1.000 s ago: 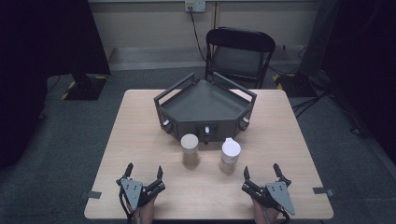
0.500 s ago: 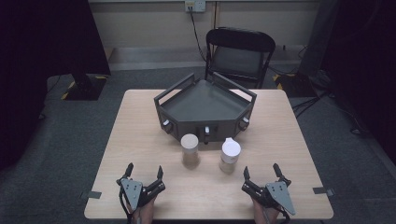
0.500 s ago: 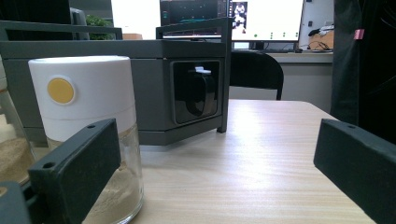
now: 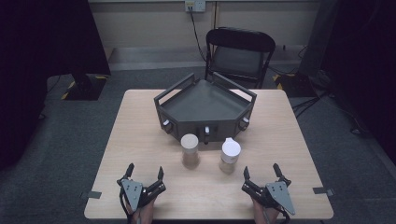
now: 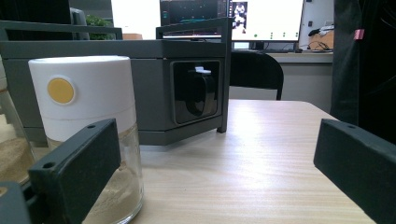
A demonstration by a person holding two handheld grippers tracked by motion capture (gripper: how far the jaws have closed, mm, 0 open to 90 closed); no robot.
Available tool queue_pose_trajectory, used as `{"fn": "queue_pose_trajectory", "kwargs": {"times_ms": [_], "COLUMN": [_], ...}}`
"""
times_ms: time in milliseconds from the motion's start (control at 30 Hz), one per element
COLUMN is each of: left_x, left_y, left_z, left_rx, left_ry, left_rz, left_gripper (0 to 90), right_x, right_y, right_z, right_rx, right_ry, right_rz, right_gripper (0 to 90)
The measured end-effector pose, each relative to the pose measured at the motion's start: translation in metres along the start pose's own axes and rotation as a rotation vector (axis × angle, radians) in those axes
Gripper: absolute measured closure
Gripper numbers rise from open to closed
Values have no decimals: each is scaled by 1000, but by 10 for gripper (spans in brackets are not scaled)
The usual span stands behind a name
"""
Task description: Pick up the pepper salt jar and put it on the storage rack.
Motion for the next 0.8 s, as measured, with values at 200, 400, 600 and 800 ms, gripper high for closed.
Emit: {"fn": "queue_pose_trajectory", "kwargs": {"times_ms": [200, 400, 600, 800], "left_x": [-3, -3, -4, -5], "left_y": [-1, 0, 0, 2], "left_z": [8, 12, 18, 22], "left_rx": [-1, 2, 7, -3], "left_ry": [3, 15, 14, 19], "left_rz": [-25, -43, -80, -100], "left_gripper": [0, 0, 0, 0], "right_x": [0, 0, 0, 0], "right_y": [0, 0, 0, 0], "right_z": [0, 0, 0, 0], "right_rx": [0, 1, 1, 1], "right_ry": [0, 0, 0, 0], "right_rz": [1, 1, 0, 0], "right_gripper": [0, 0, 0, 0]}}
Point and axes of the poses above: each handheld gripper's, and its own axes: x roughly backward along the jaws, z roughly out of its top, y roughly to its right, the point moved 2 cm from there along -x, roughly forward along the jaws, and after that the axes turned 6 degrees about z, right-handed, at the moved point
